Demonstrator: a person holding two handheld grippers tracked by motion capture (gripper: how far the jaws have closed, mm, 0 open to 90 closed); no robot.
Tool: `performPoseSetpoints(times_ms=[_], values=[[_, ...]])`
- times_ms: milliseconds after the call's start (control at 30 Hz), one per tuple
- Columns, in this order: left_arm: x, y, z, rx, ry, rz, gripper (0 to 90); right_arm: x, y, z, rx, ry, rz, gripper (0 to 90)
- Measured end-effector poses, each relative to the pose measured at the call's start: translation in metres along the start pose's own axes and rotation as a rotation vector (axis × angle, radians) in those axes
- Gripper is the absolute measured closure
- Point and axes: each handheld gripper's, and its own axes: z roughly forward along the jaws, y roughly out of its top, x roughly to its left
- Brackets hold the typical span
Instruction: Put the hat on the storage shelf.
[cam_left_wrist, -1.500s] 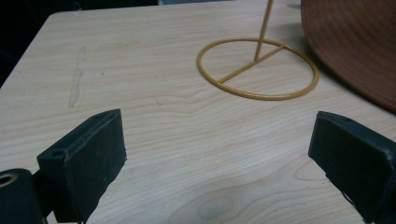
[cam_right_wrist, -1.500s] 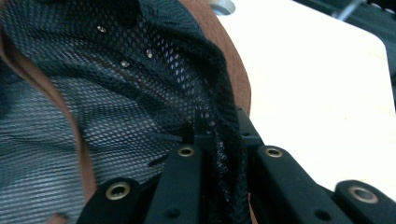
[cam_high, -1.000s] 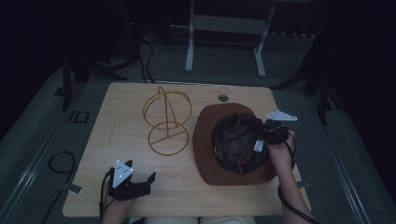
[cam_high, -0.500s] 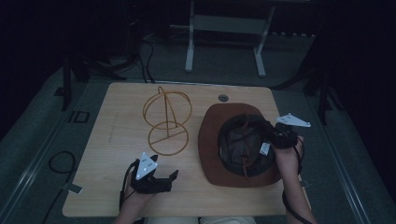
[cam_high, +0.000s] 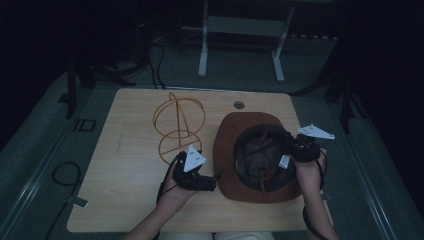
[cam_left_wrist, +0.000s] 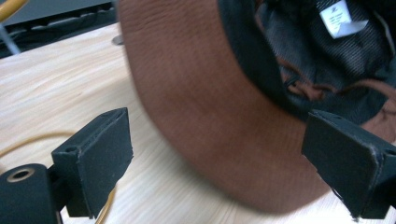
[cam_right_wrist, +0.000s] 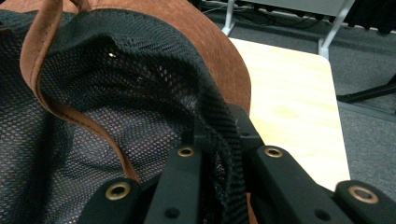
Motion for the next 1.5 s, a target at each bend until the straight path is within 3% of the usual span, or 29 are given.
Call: performPoseSetpoints(times_ms=[167, 300, 467, 633, 733, 800, 833, 867, 1000, 1067, 1500], values=[[-0.007, 0.019, 0.018, 0.0, -0.003, 0.014, 9.0, 0.0, 0.001, -0.005, -0.01, -0.001, -0.002, 84.5], [-0.012, 0.032, 0.035, 0.001, -0.026, -0.004, 9.0, 0.0, 0.001, -0.009, -0.014, -0.001, -0.001, 84.4], [-0.018, 0.044, 0.057, 0.026, 0.013, 0.023, 10.3, 0.002, 0.001, -0.012, -0.025, 0.005, 0.0, 84.4], [-0.02, 0.048, 0.076, 0.068, 0.106, 0.033, 11.8, 0.006, 0.002, -0.019, -0.046, 0.034, 0.001, 84.5], [-0.021, 0.047, 0.083, 0.077, 0.153, 0.046, 19.5, 0.012, 0.002, -0.024, -0.054, 0.05, -0.008, 84.4], [-0.021, 0.046, 0.084, 0.078, 0.166, 0.047, 31.2, 0.015, 0.002, -0.026, -0.056, 0.054, -0.016, 84.4], [-0.018, 0.046, 0.087, 0.066, 0.187, 0.018, 31.2, 0.017, 0.002, -0.027, -0.057, 0.053, -0.021, 84.4], [-0.017, 0.046, 0.088, 0.069, 0.188, 0.011, 46.1, 0.02, 0.001, -0.029, -0.064, 0.064, -0.022, 84.4], [-0.015, 0.047, 0.091, 0.089, 0.182, 0.019, 75.0, 0.023, -0.001, -0.031, -0.058, 0.068, -0.024, 84.4], [-0.013, 0.047, 0.091, 0.09, 0.182, 0.018, 84.6, 0.026, -0.003, -0.031, -0.047, 0.07, -0.034, 84.4], [-0.008, 0.065, 0.086, 0.08, 0.191, 0.02, 86.8, 0.028, -0.014, -0.034, -0.006, 0.071, -0.011, 83.5]])
